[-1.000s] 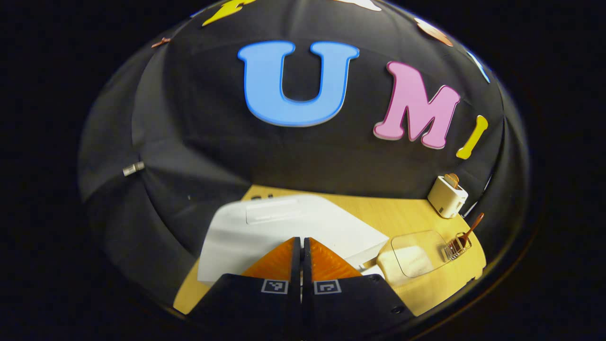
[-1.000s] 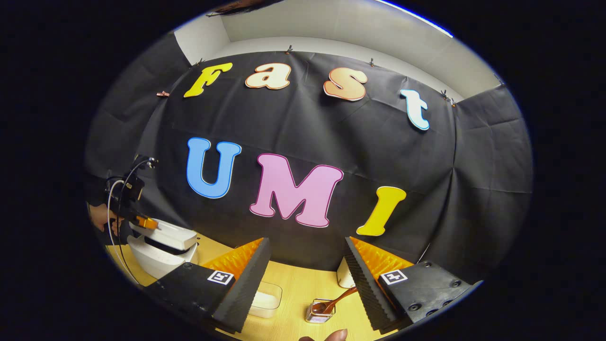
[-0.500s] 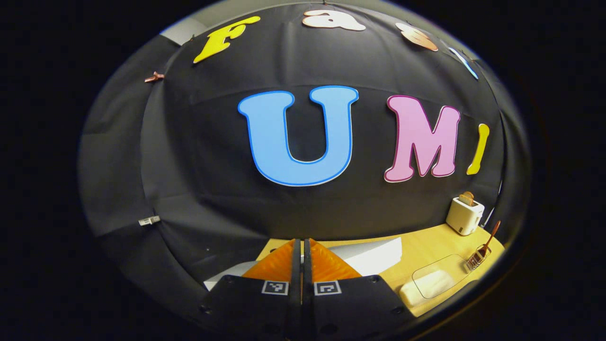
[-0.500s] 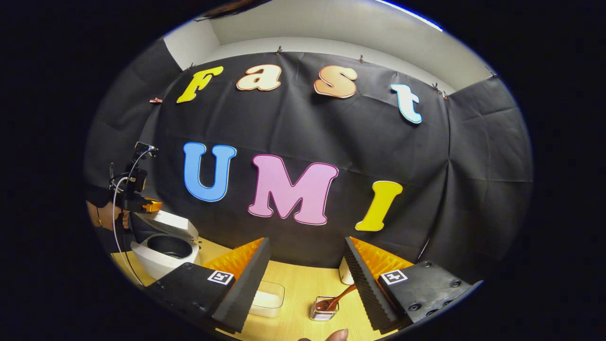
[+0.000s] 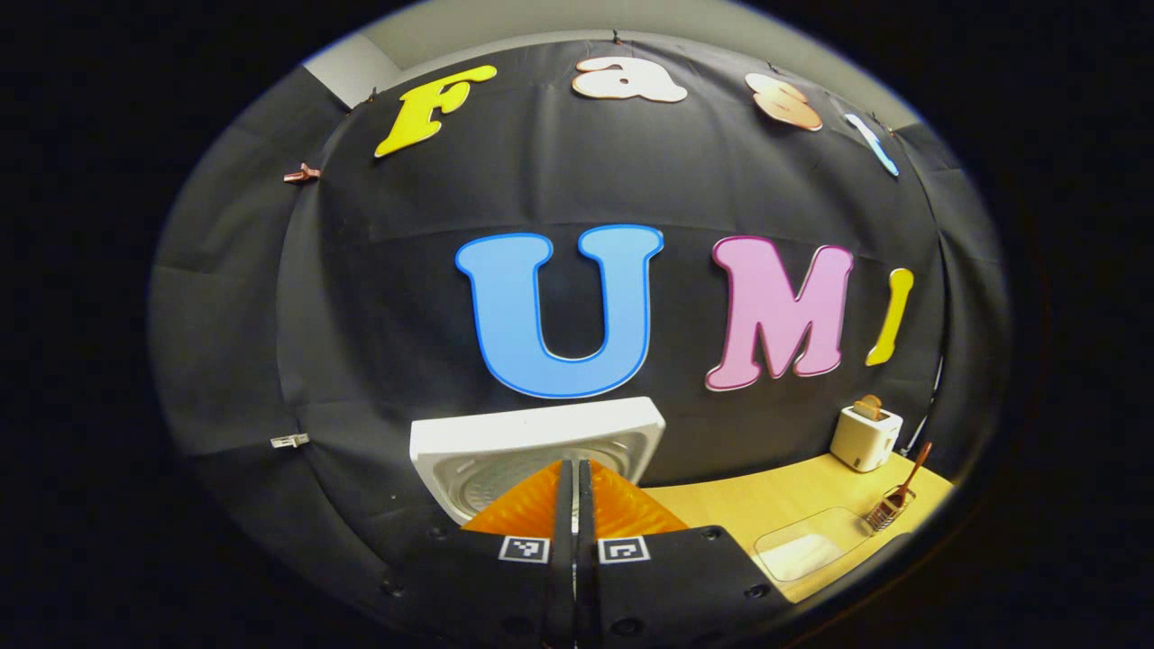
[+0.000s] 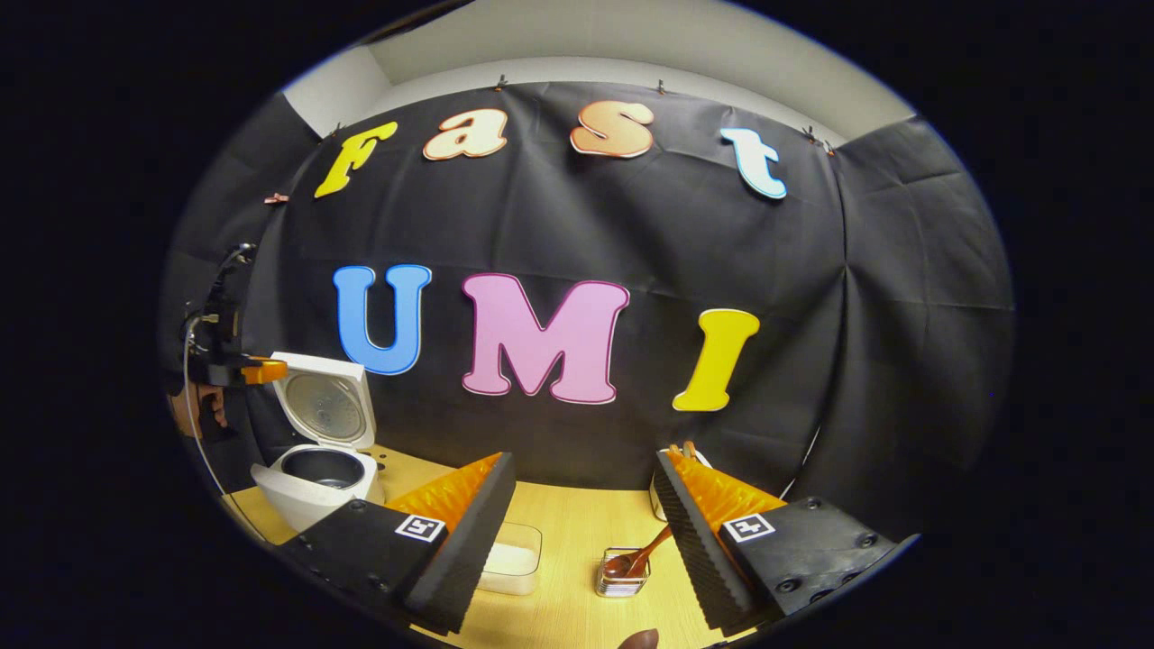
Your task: Close the left gripper, press the button to open the rice cooker; take a wooden spoon from the chopstick holder with the right hand, scoop a spoonful of rice and pour it into the rice cooker, then put the wooden spoon back into the chopstick holder.
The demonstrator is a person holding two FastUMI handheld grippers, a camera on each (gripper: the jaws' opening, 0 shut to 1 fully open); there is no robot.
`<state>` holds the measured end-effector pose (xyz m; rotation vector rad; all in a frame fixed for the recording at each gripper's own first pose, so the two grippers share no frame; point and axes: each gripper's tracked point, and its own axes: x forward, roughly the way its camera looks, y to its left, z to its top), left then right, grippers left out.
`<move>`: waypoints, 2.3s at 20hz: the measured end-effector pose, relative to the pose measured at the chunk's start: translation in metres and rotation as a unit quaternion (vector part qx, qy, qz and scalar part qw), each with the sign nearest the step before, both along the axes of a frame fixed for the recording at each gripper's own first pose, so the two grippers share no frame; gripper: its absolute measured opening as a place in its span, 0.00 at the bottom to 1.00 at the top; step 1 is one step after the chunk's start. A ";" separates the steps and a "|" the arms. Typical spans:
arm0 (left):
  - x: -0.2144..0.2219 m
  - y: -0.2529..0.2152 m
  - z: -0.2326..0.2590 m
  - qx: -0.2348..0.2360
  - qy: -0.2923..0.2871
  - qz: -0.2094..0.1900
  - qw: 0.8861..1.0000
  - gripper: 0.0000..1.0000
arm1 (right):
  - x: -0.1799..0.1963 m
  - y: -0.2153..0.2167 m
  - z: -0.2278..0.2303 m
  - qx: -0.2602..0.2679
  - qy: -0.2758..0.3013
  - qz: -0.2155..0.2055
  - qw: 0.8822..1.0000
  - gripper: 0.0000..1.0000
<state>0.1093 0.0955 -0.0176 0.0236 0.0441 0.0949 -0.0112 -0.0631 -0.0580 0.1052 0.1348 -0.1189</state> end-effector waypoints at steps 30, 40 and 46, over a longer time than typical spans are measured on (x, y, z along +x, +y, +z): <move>-0.039 -0.129 -0.029 -0.008 0.096 0.053 0.994 0.93 | 0.139 -0.065 -0.345 0.187 0.214 0.062 0.957 0.67; -0.050 -0.121 -0.031 -0.003 0.099 0.051 0.994 0.93 | 0.127 -0.070 -0.339 0.194 0.211 0.060 0.956 0.15; -0.058 -0.115 -0.033 0.006 0.104 0.048 0.993 0.92 | 0.130 -0.057 -0.346 0.206 0.214 0.060 0.953 0.27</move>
